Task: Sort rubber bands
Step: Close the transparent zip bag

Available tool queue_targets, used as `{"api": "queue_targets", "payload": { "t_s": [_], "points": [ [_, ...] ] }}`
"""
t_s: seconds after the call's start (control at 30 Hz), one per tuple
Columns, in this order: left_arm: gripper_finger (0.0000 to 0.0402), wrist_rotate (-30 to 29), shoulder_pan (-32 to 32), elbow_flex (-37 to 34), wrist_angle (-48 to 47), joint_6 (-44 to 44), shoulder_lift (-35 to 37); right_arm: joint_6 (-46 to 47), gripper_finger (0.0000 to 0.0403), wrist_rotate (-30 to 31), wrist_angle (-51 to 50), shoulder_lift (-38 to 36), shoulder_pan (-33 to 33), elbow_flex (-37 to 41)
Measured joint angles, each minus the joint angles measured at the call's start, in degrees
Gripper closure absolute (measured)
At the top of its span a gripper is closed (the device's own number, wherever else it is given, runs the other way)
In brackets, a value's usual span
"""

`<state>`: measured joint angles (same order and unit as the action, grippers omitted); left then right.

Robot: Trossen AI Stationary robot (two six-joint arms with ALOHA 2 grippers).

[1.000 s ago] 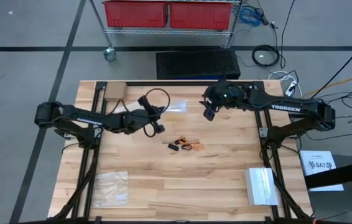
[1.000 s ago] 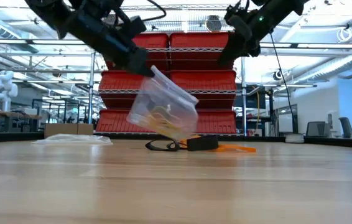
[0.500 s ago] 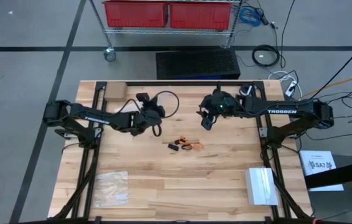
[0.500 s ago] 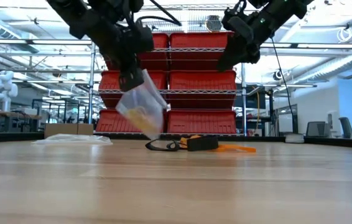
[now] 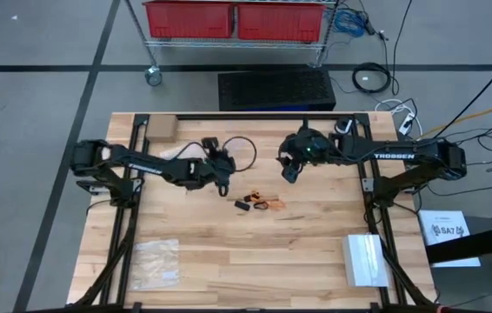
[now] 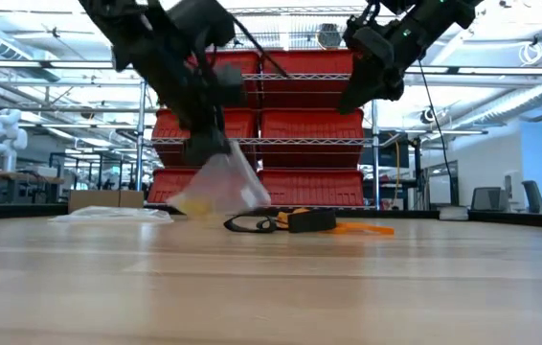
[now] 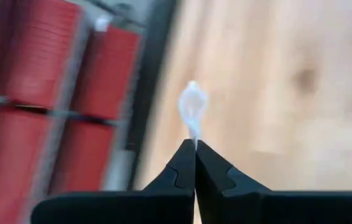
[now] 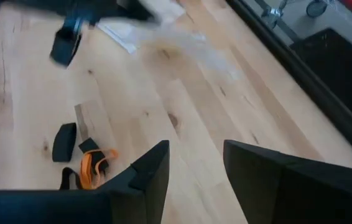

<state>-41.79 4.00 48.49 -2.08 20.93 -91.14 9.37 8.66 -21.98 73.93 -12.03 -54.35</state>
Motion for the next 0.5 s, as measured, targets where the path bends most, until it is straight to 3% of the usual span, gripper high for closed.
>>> {"api": "queue_targets", "payload": {
  "t_s": [0.17, 0.37, 0.5],
  "points": [
    [0.0382, 10.9, 0.2, 0.0, 2.9, -9.9, -5.0, 6.6, 0.0257, -1.7, -3.9, 0.0, -0.2, 0.0],
    [0.0321, 19.8, 1.2, 0.0, 9.8, -13.6, -6.9, 17.4, 0.0257, -7.1, -5.1, 1.5, -0.7, 0.0],
    [0.0279, 27.5, 2.6, 0.0, 13.6, -16.0, -6.5, 21.6, 0.0254, -7.6, -1.9, 4.8, -0.6, 0.0]
  ]
}}
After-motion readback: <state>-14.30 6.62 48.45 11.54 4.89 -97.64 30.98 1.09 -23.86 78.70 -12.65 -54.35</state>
